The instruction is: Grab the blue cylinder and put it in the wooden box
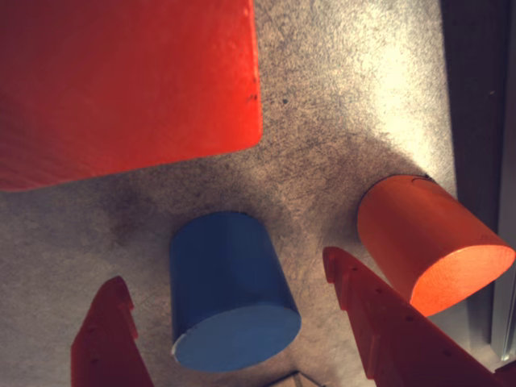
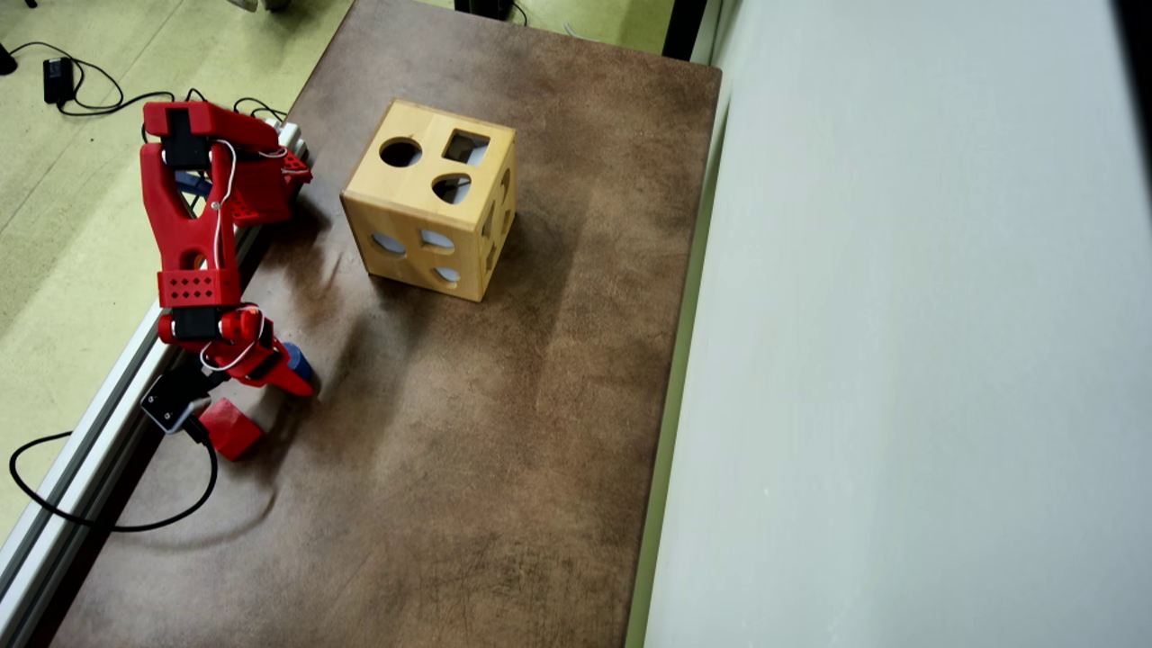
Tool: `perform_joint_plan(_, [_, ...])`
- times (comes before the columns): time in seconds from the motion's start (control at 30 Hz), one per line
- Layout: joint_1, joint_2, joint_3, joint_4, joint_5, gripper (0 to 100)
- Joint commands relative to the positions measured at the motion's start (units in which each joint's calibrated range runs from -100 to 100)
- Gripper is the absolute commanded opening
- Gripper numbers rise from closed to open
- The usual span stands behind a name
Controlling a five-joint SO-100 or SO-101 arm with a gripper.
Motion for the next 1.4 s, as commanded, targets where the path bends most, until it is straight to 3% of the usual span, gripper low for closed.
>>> perform_joint_plan(0.0, [-0.50, -3.62, -1.74, -0.06, -0.05, 37])
perform_joint_plan(1.37, [-0.57, -5.32, -1.83, -0.38, -0.20, 37])
